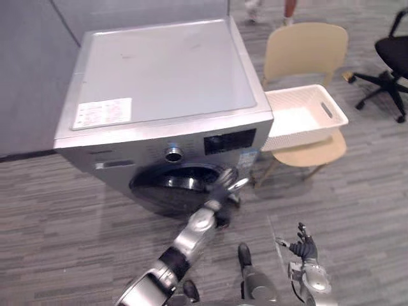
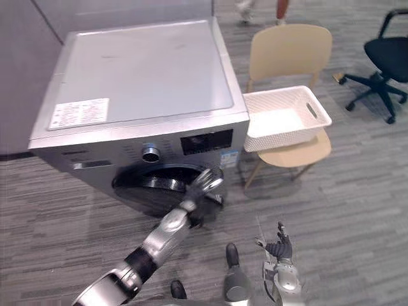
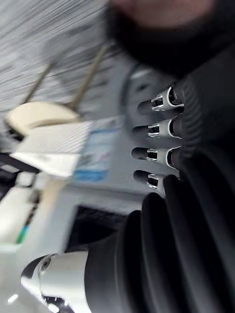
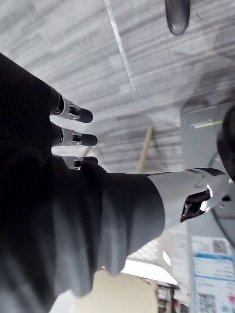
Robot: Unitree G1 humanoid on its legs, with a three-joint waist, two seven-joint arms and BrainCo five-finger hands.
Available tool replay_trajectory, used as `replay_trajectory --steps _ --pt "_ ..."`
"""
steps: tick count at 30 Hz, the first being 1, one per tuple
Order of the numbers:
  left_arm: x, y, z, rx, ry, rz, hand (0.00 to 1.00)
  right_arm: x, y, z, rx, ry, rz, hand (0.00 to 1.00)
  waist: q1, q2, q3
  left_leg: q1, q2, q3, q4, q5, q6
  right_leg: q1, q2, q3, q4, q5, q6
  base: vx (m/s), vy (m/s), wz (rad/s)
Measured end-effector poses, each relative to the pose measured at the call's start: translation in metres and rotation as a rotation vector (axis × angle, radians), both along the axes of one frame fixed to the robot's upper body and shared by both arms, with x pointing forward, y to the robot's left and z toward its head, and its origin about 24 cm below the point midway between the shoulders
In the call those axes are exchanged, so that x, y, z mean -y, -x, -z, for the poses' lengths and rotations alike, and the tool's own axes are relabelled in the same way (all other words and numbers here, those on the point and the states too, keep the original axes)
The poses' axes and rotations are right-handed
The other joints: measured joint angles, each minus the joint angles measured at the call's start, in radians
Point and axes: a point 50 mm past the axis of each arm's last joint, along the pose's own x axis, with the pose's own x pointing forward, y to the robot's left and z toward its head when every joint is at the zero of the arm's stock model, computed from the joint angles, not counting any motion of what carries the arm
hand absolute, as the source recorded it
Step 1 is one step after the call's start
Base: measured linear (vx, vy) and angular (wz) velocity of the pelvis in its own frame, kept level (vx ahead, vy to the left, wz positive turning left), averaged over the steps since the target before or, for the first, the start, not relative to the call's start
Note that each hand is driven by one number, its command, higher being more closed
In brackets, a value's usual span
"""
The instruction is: Pick up the laundry basket with both hands and put the clothes into the washing machine.
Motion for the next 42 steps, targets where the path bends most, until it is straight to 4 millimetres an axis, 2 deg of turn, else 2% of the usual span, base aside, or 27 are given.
replay_trajectory --steps 2,3,5,6,7,8,9,10,12,17,19,22,32,37,42 --pt "-0.034 0.017 0.021 -0.054 -0.069 -0.088 0.0 -0.002 0.004 0.008 -0.037 -0.01 -0.004 0.0 0.056 0.0 -0.001 -0.005 -0.008 -0.059 0.001 0.008 0.0 0.037 -0.013 -0.067 -0.001 -0.004 0.001 -0.06 -0.011 0.79" --pt "-0.043 0.023 0.027 -0.078 -0.084 -0.116 0.0 -0.004 0.005 0.01 -0.05 -0.013 -0.009 0.0 0.058 -0.004 -0.003 -0.007 -0.013 -0.073 0.001 0.011 0.001 0.049 -0.02 -0.086 -0.001 -0.013 0.002 -0.08 0.007 0.89" --pt "-0.085 0.052 0.05 -0.187 -0.141 -0.249 0.0 -0.015 0.005 0.014 -0.067 -0.038 -0.059 0.0 0.085 -0.015 -0.012 -0.019 -0.032 -0.14 -0.001 0.013 0.003 0.078 -0.04 -0.154 -0.002 -0.044 0.005 -0.06 -0.004 0.86" --pt "-0.095 0.06 0.053 -0.204 -0.156 -0.272 0.0 -0.018 0.005 0.015 -0.068 -0.041 -0.071 0.0 0.088 -0.016 -0.013 -0.026 -0.036 -0.16 -0.002 0.017 0.0 0.081 -0.043 -0.17 -0.001 -0.046 0.005 -0.03 -0.019 0.78" --pt "-0.108 0.071 0.054 -0.212 -0.17 -0.3 0.0 -0.02 0.005 0.015 -0.069 -0.043 -0.085 0.0 0.093 -0.019 -0.016 -0.042 -0.043 -0.191 -0.006 0.027 0.002 0.082 -0.049 -0.201 -0.001 -0.054 0.011 -0.01 -0.028 1.06" --pt "-0.12 0.081 0.044 -0.178 -0.116 -0.321 0.0 -0.021 0.005 0.015 -0.068 -0.043 -0.091 0.0 0.112 -0.021 -0.019 -0.065 -0.056 -0.238 -0.025 0.049 -0.001 0.084 -0.058 -0.251 -0.001 -0.062 0.014 0.01 -0.027 1.12" --pt "-0.123 0.084 0.037 -0.152 -0.075 -0.33 0.0 -0.021 0.006 0.015 -0.07 -0.043 -0.094 0.0 0.12 -0.023 -0.02 -0.067 -0.059 -0.258 -0.035 0.061 0.002 0.085 -0.06 -0.272 -0.001 -0.064 0.015 0.05 -0.022 1.18" --pt "-0.127 0.087 0.024 -0.096 -0.004 -0.349 0.0 -0.02 0.01 0.017 -0.079 -0.046 -0.104 0.0 0.14 -0.025 -0.022 -0.073 -0.062 -0.286 -0.04 0.077 0.004 0.091 -0.063 -0.304 -0.001 -0.067 0.014 0.06 -0.01 0.78" --pt "-0.129 0.087 0.011 -0.032 0.091 -0.379 0.0 -0.022 0.006 0.015 -0.071 -0.053 -0.125 0.0 0.175 -0.028 -0.024 -0.071 -0.068 -0.321 -0.056 0.094 0.008 0.115 -0.064 -0.34 -0.001 -0.076 0.014 0.02 -0.009 0.61" --pt "-0.12 0.085 0.011 -0.022 0.125 -0.365 0.0 -0.032 -0.014 0.005 -0.013 -0.033 -0.2 0.0 0.178 -0.033 -0.055 -0.06 -0.074 -0.332 -0.069 0.1 0.008 0.12 -0.064 -0.35 -0.001 -0.086 0.015 0.03 0.004 0.09" --pt "-0.118 0.08 0.015 -0.031 0.101 -0.354 0.0 -0.032 -0.015 0.004 -0.011 -0.026 -0.206 0.0 0.177 -0.036 -0.055 -0.057 -0.075 -0.335 -0.069 0.103 0.003 0.12 -0.064 -0.352 -0.001 -0.086 0.015 0.03 -0.001 0.01" --pt "-0.12 0.081 0.032 -0.099 0.029 -0.347 0.0 -0.033 -0.02 0.0 0.013 -0.016 -0.209 0.0 0.166 -0.04 -0.056 -0.056 -0.074 -0.335 -0.069 0.104 0.003 0.12 -0.063 -0.351 -0.001 -0.086 0.015 -0.01 0.001 -0.02" --pt "-0.13 0.109 0.073 -0.31 -0.141 -0.387 0.0 -0.039 -0.021 -0.003 0.035 -0.005 -0.17 0.0 0.163 -0.057 -0.058 -0.018 -0.037 -0.265 -0.095 0.104 -0.001 0.112 -0.033 -0.274 -0.001 -0.083 -0.003 -0.04 -0.01 -0.22" --pt "-0.13 0.102 0.081 -0.347 -0.25 -0.373 0.0 -0.034 -0.018 -0.002 0.029 -0.002 -0.145 0.0 0.163 -0.06 -0.055 -0.01 -0.02 -0.228 -0.105 0.102 -0.007 0.096 -0.017 -0.237 -0.001 -0.081 -0.009 -0.02 -0.02 -0.22" --pt "-0.127 0.098 0.08 -0.325 -0.29 -0.348 0.0 -0.033 -0.013 0.001 0.017 -0.011 -0.134 0.0 0.161 -0.058 -0.05 -0.007 -0.01 -0.204 -0.108 0.099 -0.011 0.075 -0.007 -0.213 -0.001 -0.08 -0.015 0.03 -0.016 -0.15"
